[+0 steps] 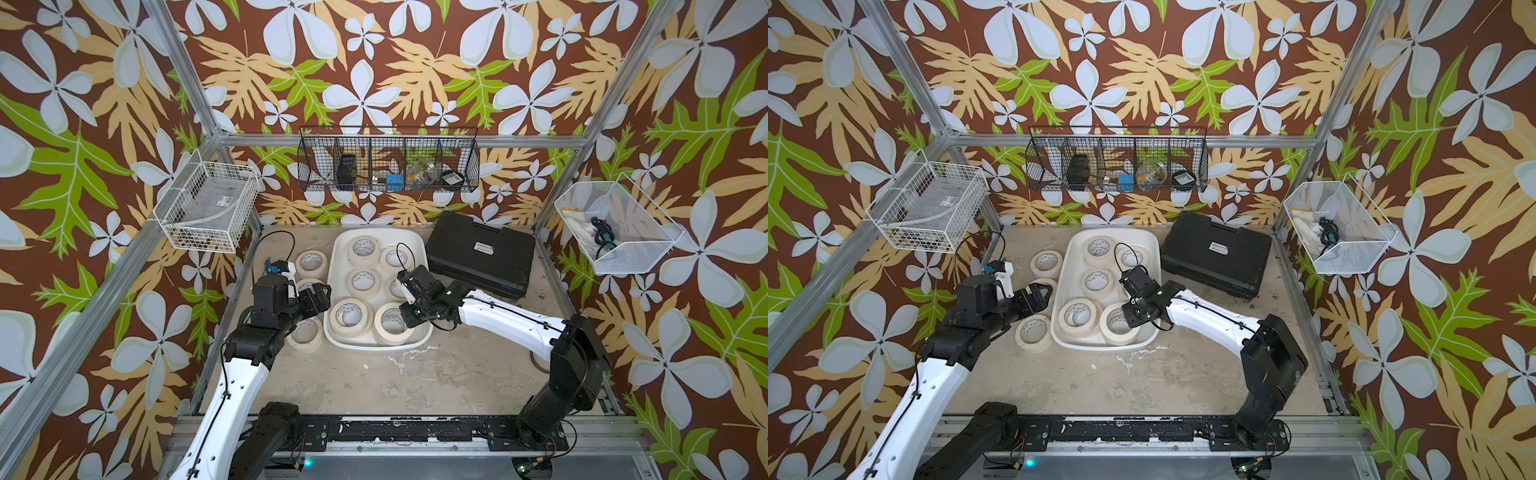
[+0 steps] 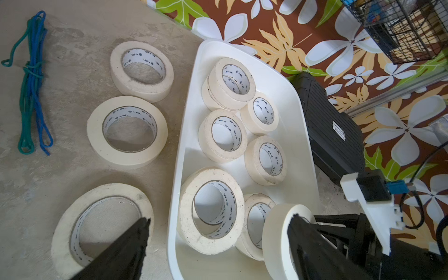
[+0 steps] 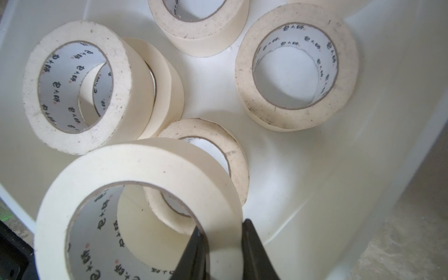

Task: Take out the art tape in the storage box
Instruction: Pick up the art tape from the storage box.

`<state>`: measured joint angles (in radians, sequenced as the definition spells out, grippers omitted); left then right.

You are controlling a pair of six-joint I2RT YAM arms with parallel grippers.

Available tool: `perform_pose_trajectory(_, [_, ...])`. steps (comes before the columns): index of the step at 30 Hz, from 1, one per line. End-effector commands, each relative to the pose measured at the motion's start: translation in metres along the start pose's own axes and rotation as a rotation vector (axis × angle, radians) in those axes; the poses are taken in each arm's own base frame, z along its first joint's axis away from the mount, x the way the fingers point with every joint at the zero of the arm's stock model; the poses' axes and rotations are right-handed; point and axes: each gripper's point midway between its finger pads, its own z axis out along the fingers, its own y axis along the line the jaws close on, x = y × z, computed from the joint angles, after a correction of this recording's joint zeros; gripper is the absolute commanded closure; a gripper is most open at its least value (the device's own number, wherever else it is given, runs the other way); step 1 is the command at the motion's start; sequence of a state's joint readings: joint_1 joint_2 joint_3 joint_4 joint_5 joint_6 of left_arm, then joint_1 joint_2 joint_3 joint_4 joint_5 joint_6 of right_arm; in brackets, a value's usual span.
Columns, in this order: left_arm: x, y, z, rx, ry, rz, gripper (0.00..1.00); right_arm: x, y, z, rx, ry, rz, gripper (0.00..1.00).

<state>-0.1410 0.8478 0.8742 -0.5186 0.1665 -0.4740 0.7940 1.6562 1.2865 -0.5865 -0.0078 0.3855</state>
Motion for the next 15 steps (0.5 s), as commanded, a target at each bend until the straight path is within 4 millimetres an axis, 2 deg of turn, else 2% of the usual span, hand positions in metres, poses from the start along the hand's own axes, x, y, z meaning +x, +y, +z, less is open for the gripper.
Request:
perform_pose_trajectory(1, [-0.003, -0.021, -0.004, 0.062, 0.004, 0.049, 0.10, -0.006, -0.007, -0.015, 0.041, -0.028, 0.011, 0.97])
perform_pose_trajectory(7, [0.007, -0.057, 0.001, 0.068, 0.074, 0.142, 0.12, -0.013, -0.006, -0.037, 0.063, -0.062, 0.008, 0.98])
perform_pose_trajectory(12, [0.028, -0.091, 0.008, 0.085, 0.137, 0.231, 0.13, -0.019, -0.005, -0.047, 0.072, -0.082, 0.005, 0.98])
perform_pose_trajectory(15, [0.041, -0.103, 0.014, 0.078, 0.176, 0.272, 0.14, -0.021, -0.006, -0.051, 0.077, -0.090, 0.006, 0.98])
